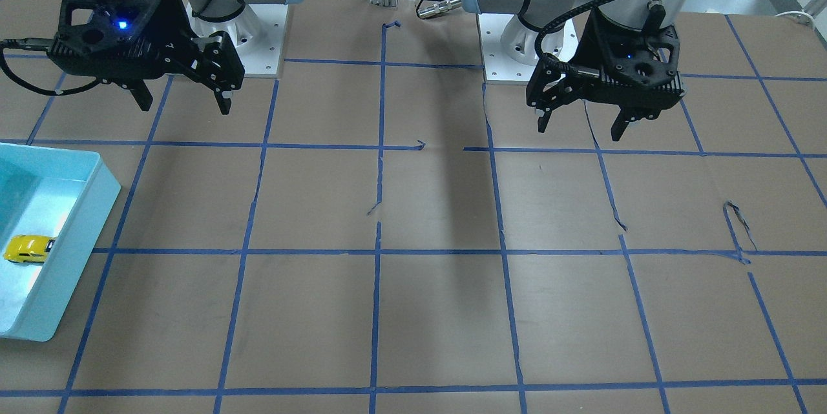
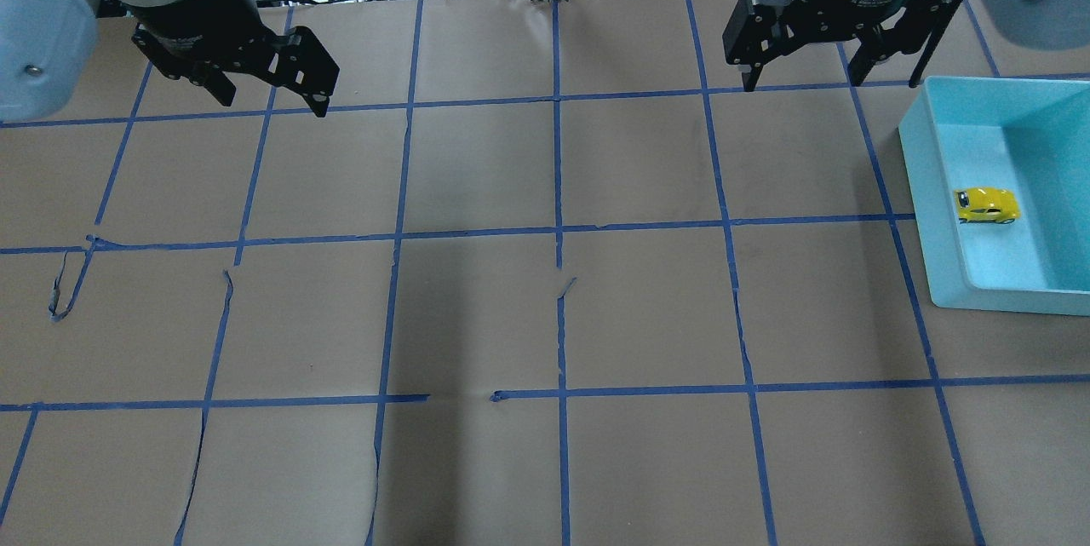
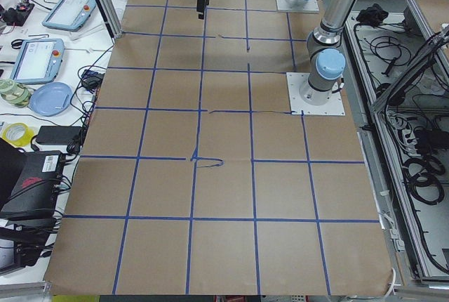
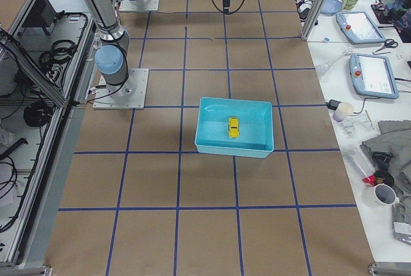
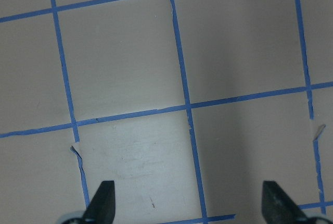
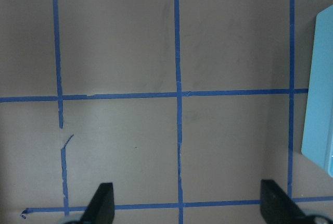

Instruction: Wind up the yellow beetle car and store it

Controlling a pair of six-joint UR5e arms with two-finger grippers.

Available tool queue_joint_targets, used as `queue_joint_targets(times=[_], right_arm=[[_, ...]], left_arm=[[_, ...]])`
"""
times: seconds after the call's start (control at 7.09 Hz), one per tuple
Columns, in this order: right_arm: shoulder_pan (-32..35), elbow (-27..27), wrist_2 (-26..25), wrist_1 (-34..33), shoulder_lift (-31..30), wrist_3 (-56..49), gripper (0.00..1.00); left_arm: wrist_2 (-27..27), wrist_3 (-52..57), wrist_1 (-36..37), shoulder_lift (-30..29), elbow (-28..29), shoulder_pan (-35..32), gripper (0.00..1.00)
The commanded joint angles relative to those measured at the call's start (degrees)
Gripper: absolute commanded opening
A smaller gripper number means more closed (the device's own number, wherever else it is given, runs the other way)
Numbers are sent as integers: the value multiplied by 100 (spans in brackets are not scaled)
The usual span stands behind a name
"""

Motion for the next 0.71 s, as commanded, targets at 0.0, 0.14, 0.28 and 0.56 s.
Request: queue_joint_targets(times=[0.0, 0.14, 0.28, 0.56], right_arm=[[-13, 14, 222, 20, 2, 19, 100], [-30, 14, 170, 20, 2, 19, 100], [-22, 14, 161, 11, 2, 19, 100], [-22, 14, 161, 11, 2, 10, 100]], left_arm=[[0, -9, -9, 0, -4, 0, 100], [0, -9, 0, 0, -4, 0, 100], [0, -9, -9, 0, -4, 0, 100], [0, -9, 0, 0, 5, 0, 100]])
